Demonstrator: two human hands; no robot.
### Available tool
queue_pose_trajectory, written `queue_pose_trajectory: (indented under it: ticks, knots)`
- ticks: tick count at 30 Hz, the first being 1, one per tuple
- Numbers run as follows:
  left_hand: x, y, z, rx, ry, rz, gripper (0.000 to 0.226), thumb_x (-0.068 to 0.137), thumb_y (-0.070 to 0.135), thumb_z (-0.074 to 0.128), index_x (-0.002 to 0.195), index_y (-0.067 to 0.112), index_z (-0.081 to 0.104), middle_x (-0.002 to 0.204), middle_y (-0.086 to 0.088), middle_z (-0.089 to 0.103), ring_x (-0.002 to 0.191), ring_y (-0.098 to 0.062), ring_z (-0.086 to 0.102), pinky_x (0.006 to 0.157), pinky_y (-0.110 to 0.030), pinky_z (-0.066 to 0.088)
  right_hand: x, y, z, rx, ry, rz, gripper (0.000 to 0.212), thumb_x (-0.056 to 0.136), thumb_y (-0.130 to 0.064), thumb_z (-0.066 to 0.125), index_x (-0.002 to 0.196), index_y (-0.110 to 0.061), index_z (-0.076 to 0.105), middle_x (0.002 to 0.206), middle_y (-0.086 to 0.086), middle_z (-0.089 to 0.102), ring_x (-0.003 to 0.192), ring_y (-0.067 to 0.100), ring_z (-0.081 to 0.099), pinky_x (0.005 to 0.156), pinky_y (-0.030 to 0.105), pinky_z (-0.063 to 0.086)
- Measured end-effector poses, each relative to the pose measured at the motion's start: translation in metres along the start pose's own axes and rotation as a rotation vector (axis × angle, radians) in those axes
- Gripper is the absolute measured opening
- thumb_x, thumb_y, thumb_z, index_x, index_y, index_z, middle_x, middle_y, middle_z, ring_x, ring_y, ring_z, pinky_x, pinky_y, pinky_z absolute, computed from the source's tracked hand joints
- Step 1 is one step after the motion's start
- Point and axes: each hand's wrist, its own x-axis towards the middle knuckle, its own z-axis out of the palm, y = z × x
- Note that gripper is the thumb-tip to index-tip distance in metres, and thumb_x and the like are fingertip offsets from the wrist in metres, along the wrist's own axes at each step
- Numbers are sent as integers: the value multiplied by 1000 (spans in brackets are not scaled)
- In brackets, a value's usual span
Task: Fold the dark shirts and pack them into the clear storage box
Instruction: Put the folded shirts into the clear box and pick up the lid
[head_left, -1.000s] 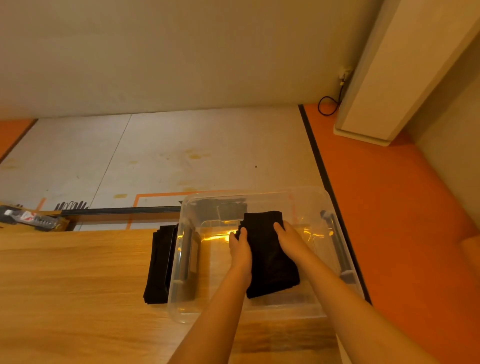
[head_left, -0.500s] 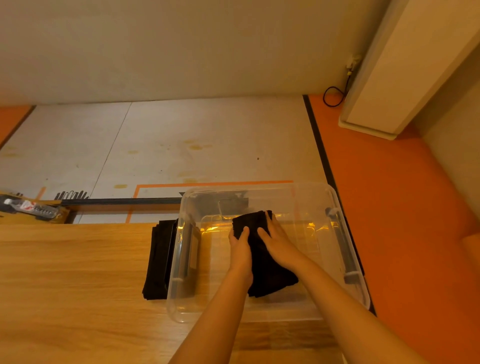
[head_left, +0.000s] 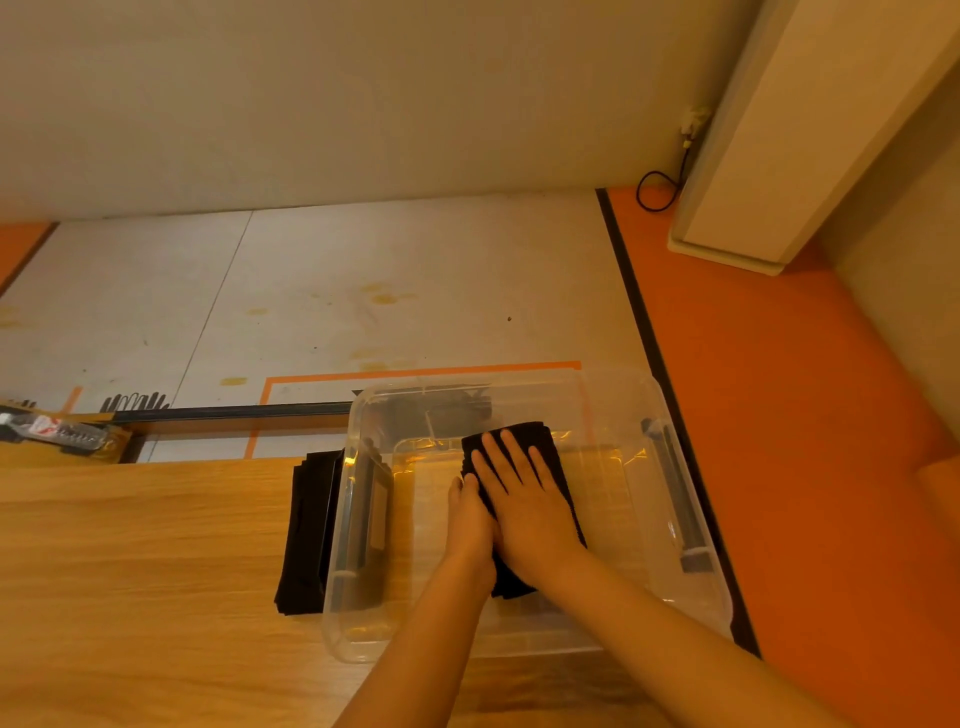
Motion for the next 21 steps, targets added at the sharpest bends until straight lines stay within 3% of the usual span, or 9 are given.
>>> queue_pose_trajectory:
  ticks: [2,5,8,10,12,17,19,21]
  knots:
    - [-3,-5,6,-33,-24,-14,64,96,50,43,152,25,24,152,-1,36,139,-22,35,109,-38,32,-2,2,15,-107,-159,9,73,101,-37,29,142,-16,-27,158,8,-24,143,27,-27,118,47,-10]
    - [-4,-2,7,-16,-71,-26,57,102,43,36,153,24,21,153,-4,34,141,-24,33,115,-44,28,-2,5,17,-165,-173,49,71,101,-39,25,141,-17,-30,155,7,-30,141,28,-32,118,48,-11]
    - [-5,6,13,13,-153,-54,54,101,46,36,151,25,29,151,-5,39,138,-23,37,113,-42,31,-2,14,13,-106,-123,142,62,100,-40,19,148,-19,-14,156,5,-21,144,28,-23,115,45,-17]
    - [-9,10,23,16,-194,-67,49,102,42,35,147,23,36,146,-5,45,135,-22,41,106,-37,36,-6,24,7,-14,-21,232,59,94,-41,22,148,-17,24,158,9,17,147,31,8,115,44,-4]
    - [-13,10,37,19,-244,-64,48,103,41,35,147,23,37,146,-5,45,134,-21,42,101,-34,37,-10,39,5,55,-44,272,60,88,-44,26,137,-16,44,146,9,43,140,30,29,114,44,6]
    - [-28,8,73,7,-355,-25,57,101,41,35,153,19,22,156,1,28,143,-19,29,117,-35,24,-14,75,3,17,-58,300,57,91,-46,24,138,-20,43,145,10,47,137,33,35,112,45,8]
    - [-25,5,74,39,-369,-48,83,85,62,48,153,25,19,157,1,27,143,-18,28,118,-37,24,-16,84,4,18,-85,301,58,99,-47,12,143,-22,40,151,10,39,142,34,27,112,46,7]
    - [-18,1,71,96,-342,-43,85,82,72,48,152,34,20,157,2,29,142,-18,30,116,-41,27,-16,88,7,28,-107,278,67,98,-53,-4,148,-25,31,156,8,28,145,34,17,113,47,4]
